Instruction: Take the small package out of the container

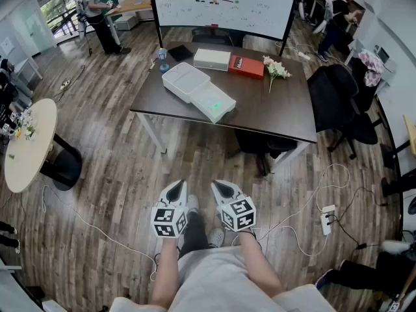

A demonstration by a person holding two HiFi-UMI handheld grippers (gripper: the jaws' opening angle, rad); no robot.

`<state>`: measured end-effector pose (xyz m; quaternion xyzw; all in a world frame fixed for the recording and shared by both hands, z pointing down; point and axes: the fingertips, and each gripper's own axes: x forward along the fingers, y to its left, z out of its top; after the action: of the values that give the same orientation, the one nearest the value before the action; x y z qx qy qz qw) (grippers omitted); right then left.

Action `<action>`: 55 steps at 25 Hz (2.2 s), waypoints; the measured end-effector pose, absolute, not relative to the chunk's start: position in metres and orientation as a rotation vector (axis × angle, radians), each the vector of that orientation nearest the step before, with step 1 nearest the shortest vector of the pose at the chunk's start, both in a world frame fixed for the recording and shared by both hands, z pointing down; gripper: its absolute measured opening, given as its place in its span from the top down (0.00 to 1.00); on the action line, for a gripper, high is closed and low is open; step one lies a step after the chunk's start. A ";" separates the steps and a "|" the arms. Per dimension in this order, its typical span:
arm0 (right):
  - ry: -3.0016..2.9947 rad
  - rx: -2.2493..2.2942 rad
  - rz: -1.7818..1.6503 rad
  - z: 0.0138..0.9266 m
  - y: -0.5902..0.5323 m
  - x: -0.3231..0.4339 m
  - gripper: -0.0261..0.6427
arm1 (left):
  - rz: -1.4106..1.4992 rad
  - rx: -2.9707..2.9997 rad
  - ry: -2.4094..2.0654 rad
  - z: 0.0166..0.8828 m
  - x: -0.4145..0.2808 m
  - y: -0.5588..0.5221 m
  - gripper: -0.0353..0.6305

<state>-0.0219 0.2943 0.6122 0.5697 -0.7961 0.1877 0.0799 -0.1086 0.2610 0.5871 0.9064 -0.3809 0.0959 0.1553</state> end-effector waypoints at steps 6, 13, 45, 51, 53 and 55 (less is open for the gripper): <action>-2.399 1.574 0.514 0.621 0.287 -0.053 0.97 | 0.288 2.552 -1.128 0.590 -0.145 0.255 0.94; -2.502 1.471 0.600 0.623 0.263 -0.066 0.95 | 0.235 2.549 -1.203 0.580 -0.156 0.235 0.94; -2.259 1.531 0.781 0.667 0.103 0.029 0.66 | 0.241 2.478 -1.186 0.596 -0.138 -0.004 0.74; -2.146 1.674 0.818 0.677 0.067 0.073 0.60 | 0.317 2.531 -1.074 0.606 -0.145 -0.041 0.69; -2.112 1.679 0.799 0.682 0.055 0.080 0.58 | 0.285 2.508 -1.075 0.614 -0.156 -0.053 0.69; -2.081 1.711 0.774 0.679 0.039 0.090 0.58 | 0.259 2.492 -1.074 0.619 -0.159 -0.065 0.69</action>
<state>0.0905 0.0394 0.6791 0.6018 -0.7317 0.2722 0.1684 -0.1592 -0.0648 0.6190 0.8946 -0.3854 0.0930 0.2062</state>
